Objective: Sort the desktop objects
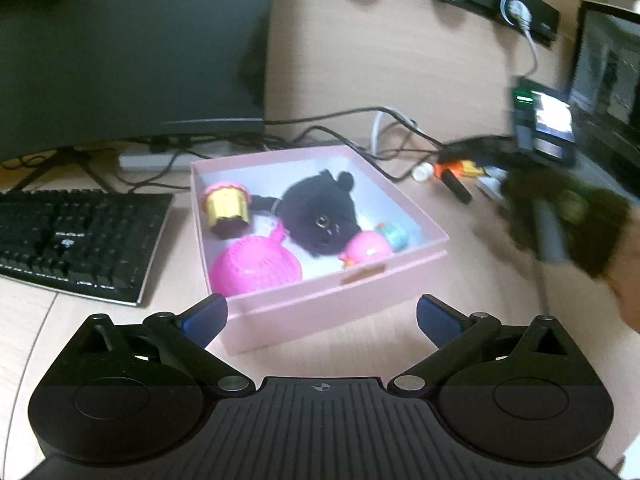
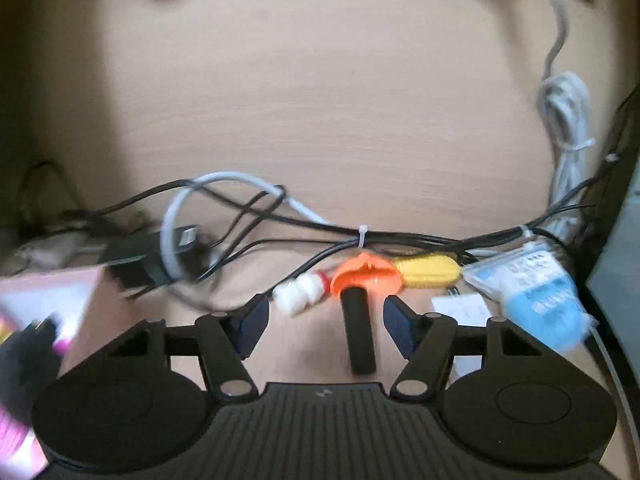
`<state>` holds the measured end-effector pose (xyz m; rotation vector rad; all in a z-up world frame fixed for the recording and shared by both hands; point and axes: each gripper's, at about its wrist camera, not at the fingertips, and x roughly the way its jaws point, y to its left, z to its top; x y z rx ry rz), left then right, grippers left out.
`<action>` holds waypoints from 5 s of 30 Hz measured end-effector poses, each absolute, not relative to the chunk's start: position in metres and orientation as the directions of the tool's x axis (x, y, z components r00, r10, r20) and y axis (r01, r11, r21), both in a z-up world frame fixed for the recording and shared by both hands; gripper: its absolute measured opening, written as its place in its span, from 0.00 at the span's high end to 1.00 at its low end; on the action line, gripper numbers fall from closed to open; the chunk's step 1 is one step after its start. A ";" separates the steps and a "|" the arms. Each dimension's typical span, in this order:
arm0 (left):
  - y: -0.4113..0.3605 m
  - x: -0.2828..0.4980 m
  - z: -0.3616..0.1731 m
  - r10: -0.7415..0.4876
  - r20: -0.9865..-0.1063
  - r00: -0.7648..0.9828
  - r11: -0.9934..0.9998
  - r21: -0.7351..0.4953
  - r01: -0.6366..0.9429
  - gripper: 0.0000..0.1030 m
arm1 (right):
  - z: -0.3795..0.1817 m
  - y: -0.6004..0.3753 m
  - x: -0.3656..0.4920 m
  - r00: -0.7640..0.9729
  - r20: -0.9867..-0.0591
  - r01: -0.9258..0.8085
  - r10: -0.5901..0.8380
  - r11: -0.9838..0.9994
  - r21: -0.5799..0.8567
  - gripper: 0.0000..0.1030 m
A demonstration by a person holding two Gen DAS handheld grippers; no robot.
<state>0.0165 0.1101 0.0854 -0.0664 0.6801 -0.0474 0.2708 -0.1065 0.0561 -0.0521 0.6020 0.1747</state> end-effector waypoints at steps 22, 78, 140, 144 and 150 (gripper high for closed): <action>0.070 -0.001 0.060 -0.144 -0.695 0.704 0.990 -0.096 0.107 0.00 | 0.049 -0.103 0.216 0.729 -0.606 -0.433 0.318 0.900 -0.049 0.65; -0.056 0.070 0.030 -0.190 -0.678 0.710 0.963 0.011 0.269 0.72 | 0.040 -0.254 0.010 0.757 -0.589 -0.320 0.284 0.946 0.044 0.25; 0.013 -0.009 0.045 -0.176 -0.697 0.695 0.982 -0.076 0.172 0.19 | 0.026 -0.217 0.088 0.634 -0.671 -0.496 0.384 0.868 0.028 0.82; 0.017 -0.009 0.041 -0.160 -0.716 0.680 0.985 -0.075 0.153 0.19 | 0.032 -0.182 0.048 0.562 -0.667 -0.718 0.490 0.689 -0.098 0.82; 0.014 -0.007 0.040 -0.173 -0.714 0.678 0.983 -0.084 0.162 0.16 | 0.032 -0.170 0.015 0.509 -0.684 -0.808 0.522 0.564 -0.171 0.80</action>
